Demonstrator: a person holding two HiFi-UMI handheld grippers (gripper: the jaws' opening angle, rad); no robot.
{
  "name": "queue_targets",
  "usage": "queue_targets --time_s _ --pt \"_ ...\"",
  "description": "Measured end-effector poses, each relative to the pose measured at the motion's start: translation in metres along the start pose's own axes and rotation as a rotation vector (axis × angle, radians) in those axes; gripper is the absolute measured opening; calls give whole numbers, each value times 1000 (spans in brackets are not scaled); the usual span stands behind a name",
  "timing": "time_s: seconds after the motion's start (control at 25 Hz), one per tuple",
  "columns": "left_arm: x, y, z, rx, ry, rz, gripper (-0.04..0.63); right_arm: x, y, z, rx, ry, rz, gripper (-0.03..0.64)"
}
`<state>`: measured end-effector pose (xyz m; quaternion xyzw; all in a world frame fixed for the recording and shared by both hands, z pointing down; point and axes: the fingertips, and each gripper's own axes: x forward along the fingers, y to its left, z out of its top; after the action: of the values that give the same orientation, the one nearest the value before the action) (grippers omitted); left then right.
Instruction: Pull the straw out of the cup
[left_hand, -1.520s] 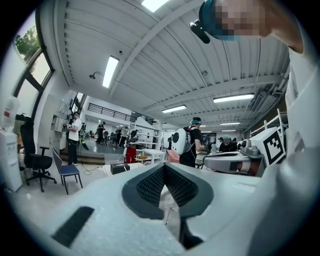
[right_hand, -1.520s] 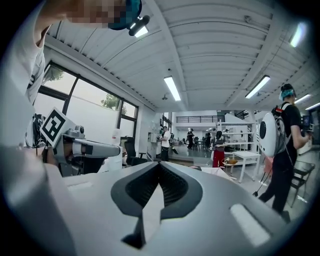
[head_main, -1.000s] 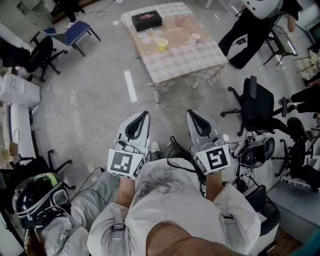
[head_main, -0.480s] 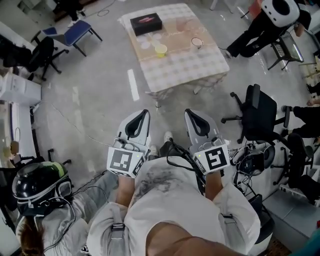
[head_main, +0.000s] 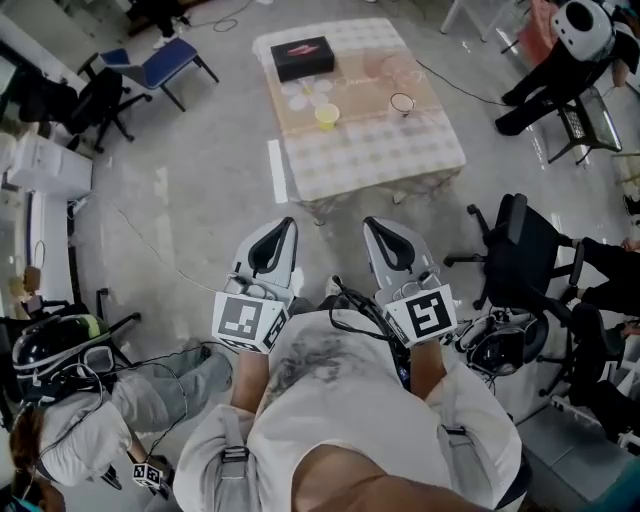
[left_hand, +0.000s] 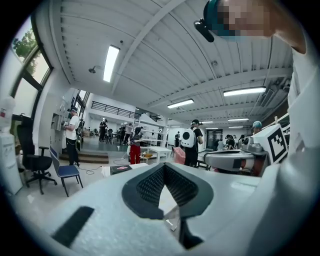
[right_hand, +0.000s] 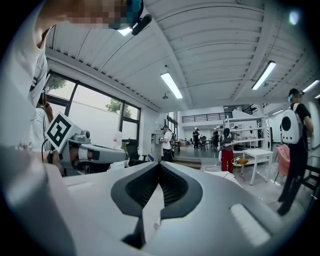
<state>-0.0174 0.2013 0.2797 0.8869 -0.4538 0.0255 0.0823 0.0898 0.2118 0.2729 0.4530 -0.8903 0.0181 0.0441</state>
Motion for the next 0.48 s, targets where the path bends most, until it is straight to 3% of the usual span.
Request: queue_targets --time_s 0.48 --pt "35 23 -2 -6 6 7 3 36 -29 -6 0 20 0 8"
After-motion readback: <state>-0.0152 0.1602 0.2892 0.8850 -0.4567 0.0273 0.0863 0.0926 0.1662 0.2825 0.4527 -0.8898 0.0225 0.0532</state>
